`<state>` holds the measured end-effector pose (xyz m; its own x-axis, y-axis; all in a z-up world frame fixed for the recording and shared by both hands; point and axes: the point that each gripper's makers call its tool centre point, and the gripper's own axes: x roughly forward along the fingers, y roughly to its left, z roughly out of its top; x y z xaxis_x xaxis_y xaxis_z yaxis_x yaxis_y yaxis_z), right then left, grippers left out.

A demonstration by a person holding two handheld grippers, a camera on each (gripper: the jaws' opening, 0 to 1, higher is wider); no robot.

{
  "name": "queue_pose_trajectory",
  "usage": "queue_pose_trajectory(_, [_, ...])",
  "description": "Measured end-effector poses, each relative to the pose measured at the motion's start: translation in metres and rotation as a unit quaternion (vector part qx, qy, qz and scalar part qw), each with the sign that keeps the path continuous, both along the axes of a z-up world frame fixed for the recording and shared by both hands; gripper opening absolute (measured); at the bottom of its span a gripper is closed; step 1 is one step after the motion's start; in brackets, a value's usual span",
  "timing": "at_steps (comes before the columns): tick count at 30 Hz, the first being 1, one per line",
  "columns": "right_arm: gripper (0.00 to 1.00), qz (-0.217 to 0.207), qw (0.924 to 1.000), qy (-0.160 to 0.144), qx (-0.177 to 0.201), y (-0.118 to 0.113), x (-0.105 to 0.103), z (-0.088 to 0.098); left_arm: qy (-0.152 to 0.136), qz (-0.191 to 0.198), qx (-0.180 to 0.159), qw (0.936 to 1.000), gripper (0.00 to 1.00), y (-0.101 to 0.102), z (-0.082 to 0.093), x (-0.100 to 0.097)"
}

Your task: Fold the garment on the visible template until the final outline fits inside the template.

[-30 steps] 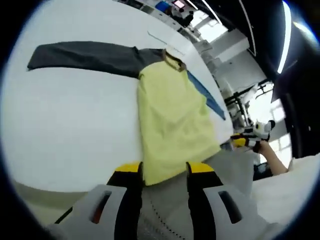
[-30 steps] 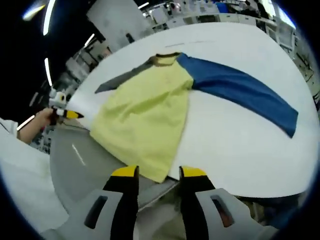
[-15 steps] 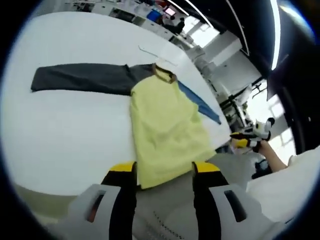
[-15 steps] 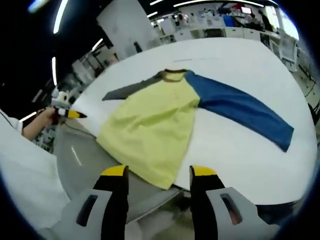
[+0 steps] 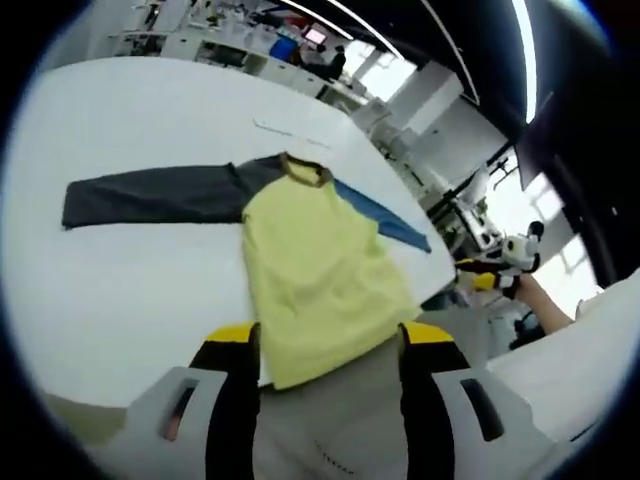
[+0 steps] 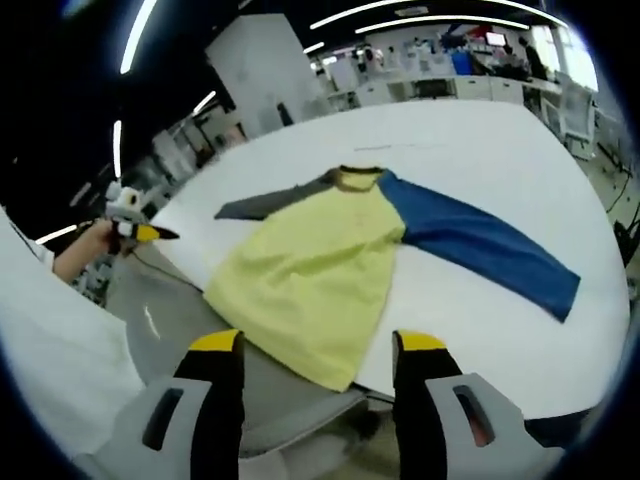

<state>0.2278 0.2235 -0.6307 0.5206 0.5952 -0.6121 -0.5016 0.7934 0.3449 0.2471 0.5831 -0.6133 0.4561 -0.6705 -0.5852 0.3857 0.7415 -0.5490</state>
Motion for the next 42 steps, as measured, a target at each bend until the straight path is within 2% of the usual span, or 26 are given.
queue_pose_trajectory(17, [0.76,0.014,0.9996,-0.023,0.005,0.003,-0.008,0.023,-0.028,-0.008,0.014,0.9995,0.65,0.009,0.018,-0.009])
queue_pose_trajectory(28, [0.86,0.026,0.9996,-0.013,0.005,0.003,-0.018,0.023,-0.037,-0.027,0.032,0.9985,0.78,0.014,0.022,-0.015])
queue_pose_trajectory(42, [1.00,0.029,0.9992,-0.018,0.020,-0.001,-0.024,0.040,-0.033,-0.071,0.075,0.9941,0.90,0.016,0.018,-0.029])
